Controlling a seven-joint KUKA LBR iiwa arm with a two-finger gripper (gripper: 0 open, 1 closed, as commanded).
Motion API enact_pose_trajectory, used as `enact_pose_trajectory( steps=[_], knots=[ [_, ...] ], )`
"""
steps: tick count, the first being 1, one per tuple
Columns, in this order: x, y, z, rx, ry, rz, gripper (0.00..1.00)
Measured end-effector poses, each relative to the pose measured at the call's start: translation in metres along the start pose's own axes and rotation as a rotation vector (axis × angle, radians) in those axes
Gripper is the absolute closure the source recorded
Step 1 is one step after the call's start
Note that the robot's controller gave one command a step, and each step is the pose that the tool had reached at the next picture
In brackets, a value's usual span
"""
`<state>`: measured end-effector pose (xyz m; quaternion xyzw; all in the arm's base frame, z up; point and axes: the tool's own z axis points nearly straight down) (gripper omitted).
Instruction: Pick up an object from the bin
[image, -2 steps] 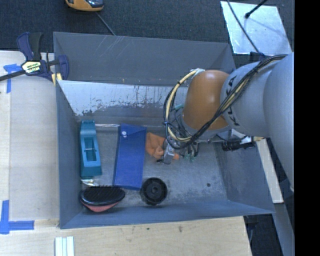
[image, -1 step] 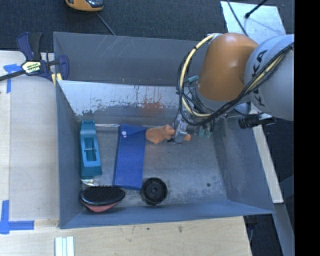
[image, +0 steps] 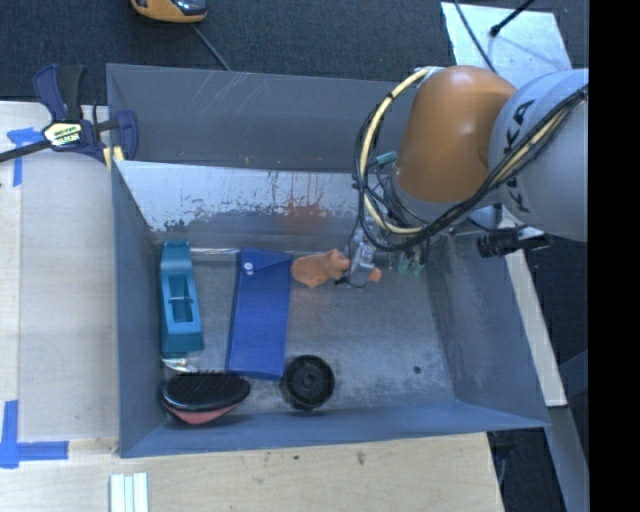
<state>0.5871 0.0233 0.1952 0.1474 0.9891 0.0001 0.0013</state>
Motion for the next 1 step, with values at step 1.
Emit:
enact_pose_trajectory(
  steps=[1],
  knots=[
    [-0.0175, -0.0077, -0.0519, 0.000, 0.004, -0.007, 1.00]
  ],
)
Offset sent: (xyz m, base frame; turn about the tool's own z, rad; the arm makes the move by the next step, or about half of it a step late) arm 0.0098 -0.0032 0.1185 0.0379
